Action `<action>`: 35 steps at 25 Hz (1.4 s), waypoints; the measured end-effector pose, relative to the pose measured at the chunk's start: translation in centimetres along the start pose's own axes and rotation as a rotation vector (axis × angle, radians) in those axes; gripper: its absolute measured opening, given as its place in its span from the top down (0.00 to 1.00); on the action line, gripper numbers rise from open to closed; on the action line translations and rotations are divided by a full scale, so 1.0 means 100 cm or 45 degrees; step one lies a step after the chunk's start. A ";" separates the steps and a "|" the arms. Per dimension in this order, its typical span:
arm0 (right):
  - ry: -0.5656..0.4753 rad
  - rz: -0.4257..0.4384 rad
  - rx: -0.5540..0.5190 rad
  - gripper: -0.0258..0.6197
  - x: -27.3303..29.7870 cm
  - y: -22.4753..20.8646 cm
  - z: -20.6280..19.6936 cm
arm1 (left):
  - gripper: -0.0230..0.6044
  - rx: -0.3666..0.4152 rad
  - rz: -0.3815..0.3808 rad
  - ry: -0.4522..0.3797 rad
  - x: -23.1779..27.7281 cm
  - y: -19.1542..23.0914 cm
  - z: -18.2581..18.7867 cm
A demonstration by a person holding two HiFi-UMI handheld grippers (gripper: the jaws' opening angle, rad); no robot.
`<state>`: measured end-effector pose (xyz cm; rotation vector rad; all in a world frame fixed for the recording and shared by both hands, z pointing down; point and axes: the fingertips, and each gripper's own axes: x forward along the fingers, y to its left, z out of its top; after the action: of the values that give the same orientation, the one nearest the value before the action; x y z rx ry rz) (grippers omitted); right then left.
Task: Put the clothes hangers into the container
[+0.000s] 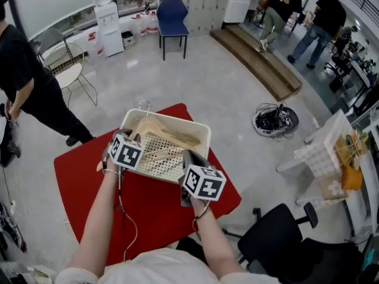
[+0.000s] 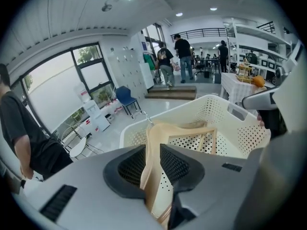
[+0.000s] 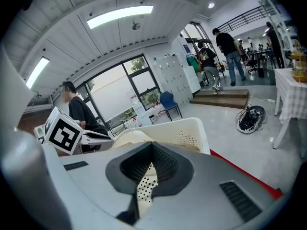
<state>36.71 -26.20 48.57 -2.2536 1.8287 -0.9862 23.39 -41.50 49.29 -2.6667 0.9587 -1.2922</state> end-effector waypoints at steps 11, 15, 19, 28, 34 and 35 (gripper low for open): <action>0.015 0.036 -0.010 0.94 0.002 0.007 -0.004 | 0.80 -0.135 -0.022 -0.025 -0.006 -0.003 -0.014; 0.009 0.048 -0.022 0.94 0.003 0.017 -0.002 | 0.80 -0.209 -0.019 -0.063 -0.019 0.003 -0.016; 0.009 0.061 -0.040 0.94 0.000 0.022 -0.001 | 0.80 -0.313 -0.062 -0.153 -0.037 -0.007 -0.012; 0.027 0.146 -0.100 0.94 -0.005 0.050 -0.006 | 0.90 -0.520 -0.013 -0.329 -0.090 -0.012 -0.025; 0.049 0.236 -0.170 0.94 -0.012 0.091 -0.019 | 0.92 -0.625 0.059 -0.385 -0.128 -0.004 -0.056; 0.047 0.249 -0.186 0.94 -0.014 0.100 -0.020 | 0.92 -0.644 0.072 -0.391 -0.135 -0.002 -0.064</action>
<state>27.02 -27.11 45.18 -2.0922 2.1532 -0.8940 12.60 -32.60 44.07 -3.0333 1.4529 -0.6577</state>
